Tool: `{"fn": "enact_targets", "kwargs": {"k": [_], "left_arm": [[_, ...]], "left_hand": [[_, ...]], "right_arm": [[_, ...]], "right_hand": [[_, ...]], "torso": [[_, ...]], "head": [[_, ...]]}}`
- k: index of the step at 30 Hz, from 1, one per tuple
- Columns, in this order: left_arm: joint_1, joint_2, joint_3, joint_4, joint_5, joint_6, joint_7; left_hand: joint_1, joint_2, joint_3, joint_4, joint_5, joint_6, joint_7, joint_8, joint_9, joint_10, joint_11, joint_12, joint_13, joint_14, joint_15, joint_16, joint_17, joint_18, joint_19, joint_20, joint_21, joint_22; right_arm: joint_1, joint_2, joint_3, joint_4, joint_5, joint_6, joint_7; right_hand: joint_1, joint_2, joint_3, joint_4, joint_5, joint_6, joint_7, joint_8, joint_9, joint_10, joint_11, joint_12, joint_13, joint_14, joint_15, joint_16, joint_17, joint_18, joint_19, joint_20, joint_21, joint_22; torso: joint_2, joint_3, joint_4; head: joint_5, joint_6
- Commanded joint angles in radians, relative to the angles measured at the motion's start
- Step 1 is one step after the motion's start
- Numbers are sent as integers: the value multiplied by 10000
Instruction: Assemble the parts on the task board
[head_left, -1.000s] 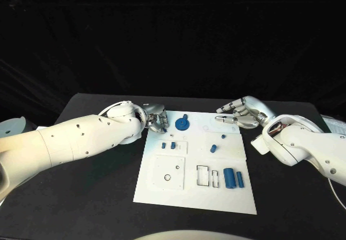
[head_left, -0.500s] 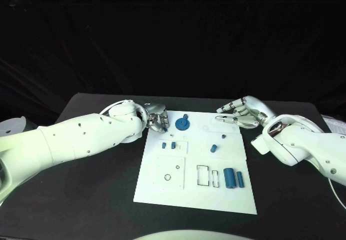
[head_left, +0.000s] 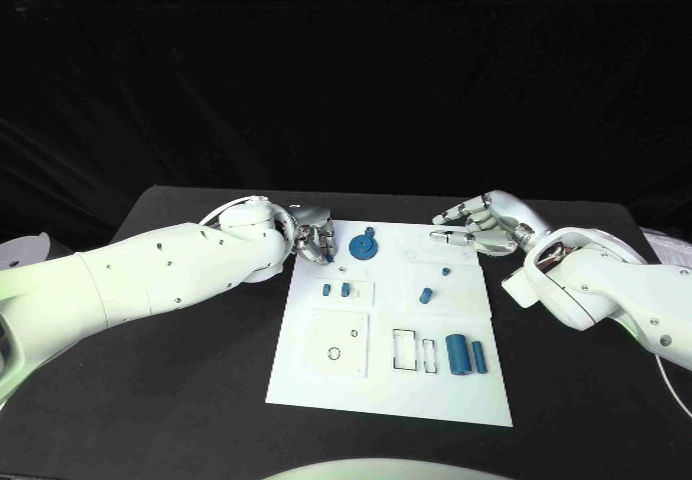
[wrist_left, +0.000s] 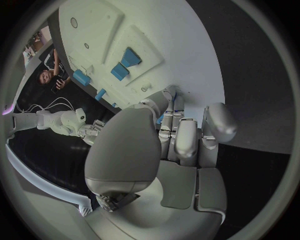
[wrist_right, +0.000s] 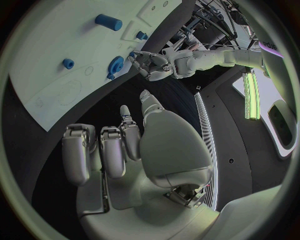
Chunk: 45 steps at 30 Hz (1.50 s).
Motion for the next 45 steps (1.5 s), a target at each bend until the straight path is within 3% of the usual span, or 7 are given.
{"fn": "enact_targets", "kwargs": {"k": [1,11,28,39,45], "left_arm": [[-124,24,-105,-23,-200,962,-516],[-124,60,-131,12,-259,1230,-791],[-121,215,-219,142,-633,1762,-1190],[-121,242,-242,115,-790,1454,-1044],[-122,222,-244,144,-866,1014,-808]], "left_hand": [[-10,104,99,0,8,-45,92,-31,-39,9,29,-21,-47,-6,24,51,24,10,83,17,86,35],[-189,20,262,54,5,-55,272,-185,-157,-114,182,-333,-243,-40,148,22,-117,10,72,109,23,22],[-492,-24,303,271,9,18,282,-275,-245,50,188,-535,-372,-75,164,-68,-376,25,81,150,-24,14],[-234,186,717,185,20,314,217,-261,-295,471,91,-670,-437,-128,74,-306,-1030,-8,174,85,169,186],[-13,274,1062,11,35,488,191,-236,-298,742,39,-729,-431,-121,23,-390,-1334,-43,232,31,346,335]], "right_arm": [[-5,-3,0,16,-44,126,62],[-5,-28,0,46,-39,127,48],[0,-61,0,100,-35,110,39],[2,-69,0,125,-35,93,45],[2,-75,0,133,-33,79,51]], "right_hand": [[-2,69,-35,-39,26,50,1,-5,10,40,-55,-12,497,878,-46,-16,1923,56,160,-47,-50,681],[-15,78,-39,-30,26,52,2,-5,10,45,-54,-2,502,877,-46,-18,1920,57,160,-47,-50,681],[-15,78,-39,-30,26,52,2,-5,10,45,-54,-2,502,877,-46,-18,1920,57,160,-47,-50,681],[-15,78,-39,-30,26,52,2,-5,10,45,-54,-2,502,877,-46,-18,1920,57,160,-47,-50,681],[-15,78,-39,-30,26,52,2,-5,10,45,-54,-2,502,877,-46,-18,1920,57,160,-47,-50,681]], "torso": [[-4,9,16],[0,4,25],[-6,6,33],[-10,2,16],[1,0,40]], "head": [[-16,4],[-11,-18],[21,-28],[23,-35],[19,-23]]}}
